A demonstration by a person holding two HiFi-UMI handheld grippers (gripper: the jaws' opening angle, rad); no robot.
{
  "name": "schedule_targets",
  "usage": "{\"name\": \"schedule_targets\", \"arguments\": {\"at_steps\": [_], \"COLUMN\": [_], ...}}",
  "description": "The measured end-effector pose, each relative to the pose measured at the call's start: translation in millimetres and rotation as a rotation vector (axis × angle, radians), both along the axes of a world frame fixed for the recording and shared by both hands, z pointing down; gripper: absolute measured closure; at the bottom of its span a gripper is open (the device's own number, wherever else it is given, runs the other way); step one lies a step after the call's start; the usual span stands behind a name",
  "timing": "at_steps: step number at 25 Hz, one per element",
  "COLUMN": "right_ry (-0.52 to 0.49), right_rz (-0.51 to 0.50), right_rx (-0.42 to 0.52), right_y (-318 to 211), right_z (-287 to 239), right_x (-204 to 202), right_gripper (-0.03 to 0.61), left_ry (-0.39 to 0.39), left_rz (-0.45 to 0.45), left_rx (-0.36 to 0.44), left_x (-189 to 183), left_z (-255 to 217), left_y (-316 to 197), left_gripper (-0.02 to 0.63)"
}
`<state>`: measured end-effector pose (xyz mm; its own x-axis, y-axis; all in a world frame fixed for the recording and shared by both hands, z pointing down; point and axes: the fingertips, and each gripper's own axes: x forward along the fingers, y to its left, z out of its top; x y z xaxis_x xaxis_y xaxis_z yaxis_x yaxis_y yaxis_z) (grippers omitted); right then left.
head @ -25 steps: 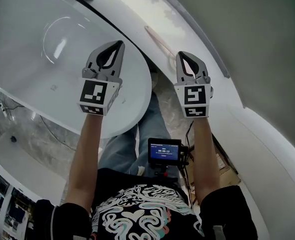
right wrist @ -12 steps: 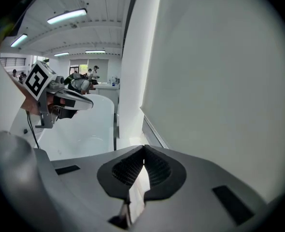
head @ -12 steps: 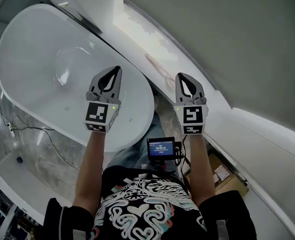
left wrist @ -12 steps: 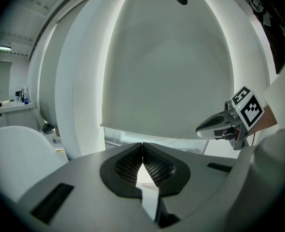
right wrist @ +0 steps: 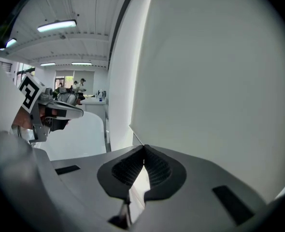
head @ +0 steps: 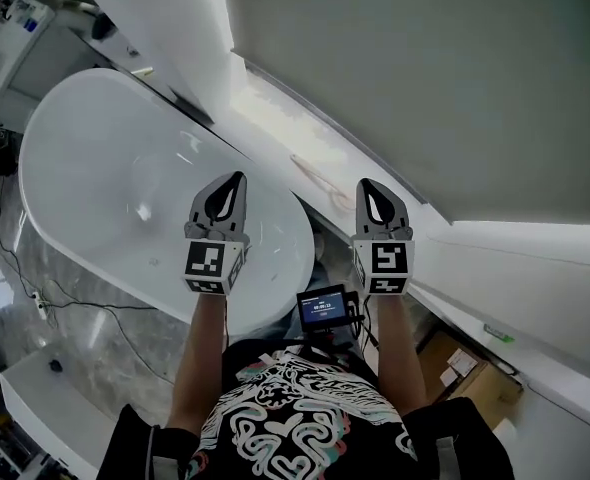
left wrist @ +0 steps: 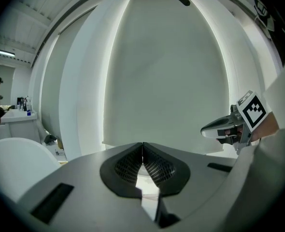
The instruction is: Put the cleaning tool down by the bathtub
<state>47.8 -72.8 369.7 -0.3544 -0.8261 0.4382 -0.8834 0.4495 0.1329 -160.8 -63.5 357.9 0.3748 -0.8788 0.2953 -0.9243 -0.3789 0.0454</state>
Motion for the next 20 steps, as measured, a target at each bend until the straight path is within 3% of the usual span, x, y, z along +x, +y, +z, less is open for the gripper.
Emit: {"name": "schedule_targets", "arguments": {"at_steps": [9, 20], "right_ry": [-0.097, -0.164], "right_rz": [0.069, 0.077], "right_rx": [0.085, 0.233], "right_y": [27, 54], "right_z": [-56, -134], "right_x": [21, 36], "right_gripper": [0.551, 0.551], "left_ry": [0.015, 0.008], "left_rz": [-0.018, 0.010], "left_rx": [0.098, 0.250], "left_x": [20, 46], "left_z": [-63, -138], "left_y": [7, 37], "left_gripper": [0.597, 0.597]}}
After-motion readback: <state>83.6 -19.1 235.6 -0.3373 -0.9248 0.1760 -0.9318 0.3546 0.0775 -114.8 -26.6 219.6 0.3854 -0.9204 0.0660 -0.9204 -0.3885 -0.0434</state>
